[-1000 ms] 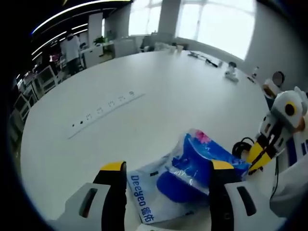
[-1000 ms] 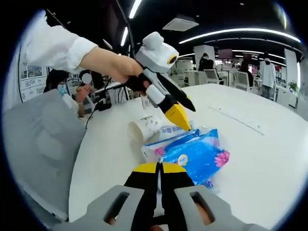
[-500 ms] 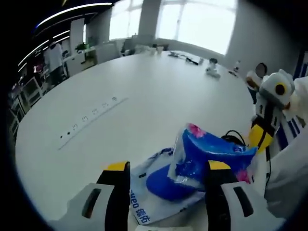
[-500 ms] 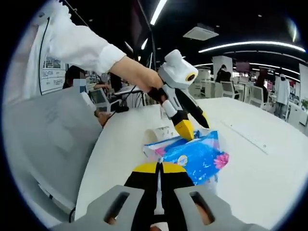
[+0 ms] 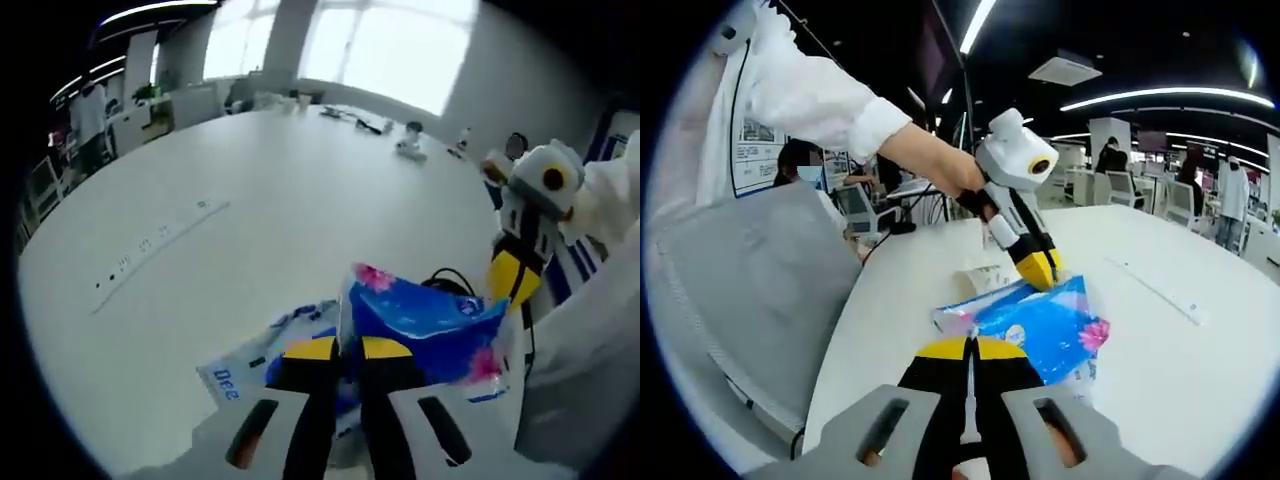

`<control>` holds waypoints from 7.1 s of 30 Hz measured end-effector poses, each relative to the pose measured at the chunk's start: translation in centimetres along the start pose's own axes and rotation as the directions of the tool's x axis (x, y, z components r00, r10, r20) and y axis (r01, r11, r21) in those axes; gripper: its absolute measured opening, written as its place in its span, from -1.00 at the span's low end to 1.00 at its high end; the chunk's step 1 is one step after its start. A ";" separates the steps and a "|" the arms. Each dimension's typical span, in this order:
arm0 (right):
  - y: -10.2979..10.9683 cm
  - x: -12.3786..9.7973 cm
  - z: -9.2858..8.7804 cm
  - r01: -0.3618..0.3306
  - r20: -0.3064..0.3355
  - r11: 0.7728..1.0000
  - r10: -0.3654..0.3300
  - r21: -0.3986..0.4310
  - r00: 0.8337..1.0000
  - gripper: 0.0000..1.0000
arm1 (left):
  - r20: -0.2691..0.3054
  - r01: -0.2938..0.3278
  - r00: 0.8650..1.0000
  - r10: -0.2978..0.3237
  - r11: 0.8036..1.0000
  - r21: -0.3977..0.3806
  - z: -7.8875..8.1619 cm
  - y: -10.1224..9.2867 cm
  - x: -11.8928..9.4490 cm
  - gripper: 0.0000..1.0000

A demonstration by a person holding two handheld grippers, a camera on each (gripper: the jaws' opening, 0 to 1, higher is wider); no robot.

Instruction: Arrange the tabletop items into an orderly group along one side of the table until the central work area is clear of visible clutter.

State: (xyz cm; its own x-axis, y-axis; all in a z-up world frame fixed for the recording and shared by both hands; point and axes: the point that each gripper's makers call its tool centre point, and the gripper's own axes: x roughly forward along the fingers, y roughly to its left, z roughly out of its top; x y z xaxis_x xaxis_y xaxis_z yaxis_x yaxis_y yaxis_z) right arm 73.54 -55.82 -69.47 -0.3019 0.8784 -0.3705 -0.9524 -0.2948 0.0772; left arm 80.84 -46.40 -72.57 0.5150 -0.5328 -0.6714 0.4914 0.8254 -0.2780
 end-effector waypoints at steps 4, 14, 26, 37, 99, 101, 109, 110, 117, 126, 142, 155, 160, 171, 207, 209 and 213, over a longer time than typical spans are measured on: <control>-0.4 -0.3 -0.6 0.026 -0.006 0.999 -0.026 0.024 1.000 -1.00 | -0.058 -0.014 0.998 0.008 0.994 -0.105 -1.0 0.6 -0.2 -1.00; -1.9 -1.1 -1.7 0.132 -0.023 0.981 -0.130 0.144 0.991 -0.86 | -0.007 -0.010 1.000 0.008 0.966 -0.258 -0.1 -0.6 -1.2 -1.00; -4.4 -3.4 -1.5 0.343 0.004 0.806 -0.394 0.483 0.919 0.03 | 0.082 -0.079 0.990 0.113 0.938 -0.338 1.9 0.4 -1.8 -1.00; -5.7 -4.3 -2.0 0.418 -0.026 0.506 -0.614 0.754 0.789 0.07 | 0.132 -0.199 0.951 0.279 0.882 -0.426 3.0 1.0 -1.6 -1.00; -13.9 -17.8 -4.4 0.671 -0.141 0.407 -0.784 0.620 0.605 -1.00 | 0.142 -0.316 0.927 0.346 0.928 -0.200 10.4 -7.4 7.7 -1.00; -14.1 -18.1 -4.6 0.676 -0.141 0.405 -0.788 0.616 0.600 -1.00 | 0.138 -0.314 0.929 0.344 0.929 -0.196 10.4 -7.7 8.1 -1.00; -15.0 -18.0 -6.5 0.686 -0.160 0.417 -0.776 0.597 0.611 -1.00 | 0.097 -0.318 0.933 0.346 0.922 -0.222 8.8 -7.7 10.3 -1.00; -15.2 -17.9 -6.9 0.687 -0.165 0.420 -0.772 0.593 0.614 -1.00 | 0.092 -0.322 0.933 0.348 0.920 -0.224 8.6 -7.6 10.5 -1.00; -16.1 -17.6 -8.9 0.692 -0.188 0.432 -0.755 0.578 0.629 -1.00 | 0.066 -0.326 0.933 0.355 0.907 -0.267 7.3 -7.1 12.3 -1.00; -15.8 -17.4 -10.7 0.686 -0.210 0.430 -0.737 0.586 0.642 -1.00 | 0.040 -0.329 0.935 0.354 0.901 -0.283 6.0 -7.0 14.1 -1.00; -16.0 -15.8 -13.4 0.661 -0.222 0.454 -0.698 0.598 0.681 -1.00 | 0.030 -0.382 0.908 0.419 0.853 -0.354 3.9 -5.8 14.6 -1.00; -15.9 -15.1 -14.5 0.656 -0.241 0.463 -0.676 0.596 0.696 -1.00 | 0.038 -0.380 0.902 0.430 0.833 -0.401 2.5 -5.8 15.2 -1.00; -15.6 -14.7 -14.8 0.653 -0.242 0.480 -0.665 0.586 0.706 -1.00 | 0.033 -0.375 0.901 0.433 0.815 -0.443 1.7 -5.5 15.4 -1.00; -15.0 -14.2 -15.1 0.649 -0.251 0.490 -0.652 0.582 0.716 -1.00 | 0.022 -0.364 0.899 0.436 0.775 -0.516 0.5 -5.8 15.8 -1.00; -14.7 -14.0 -14.5 0.678 -0.234 0.497 -0.686 0.541 0.689 -0.11 | 0.095 -0.406 0.854 0.512 0.768 -0.496 2.3 -5.8 14.0 -0.35; -14.8 -14.2 -14.2 0.682 -0.227 0.493 -0.695 0.540 0.682 -0.10 | 0.108 -0.402 0.850 0.516 0.767 -0.501 2.8 -6.0 13.5 -0.29; -14.6 -14.5 -13.3 0.682 -0.216 0.489 -0.703 0.544 0.677 -0.10 | 0.121 -0.409 0.842 0.526 0.769 -0.492 3.3 -6.2 12.5 -0.25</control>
State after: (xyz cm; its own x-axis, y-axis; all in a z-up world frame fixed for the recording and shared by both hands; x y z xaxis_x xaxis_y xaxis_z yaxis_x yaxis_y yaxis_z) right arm 92.43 -69.28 -77.57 0.4743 0.7210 -0.5052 -0.6945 0.6591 0.2886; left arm 86.57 -58.79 -76.96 0.7772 -0.0371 -0.6282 -0.1784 0.9443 -0.2765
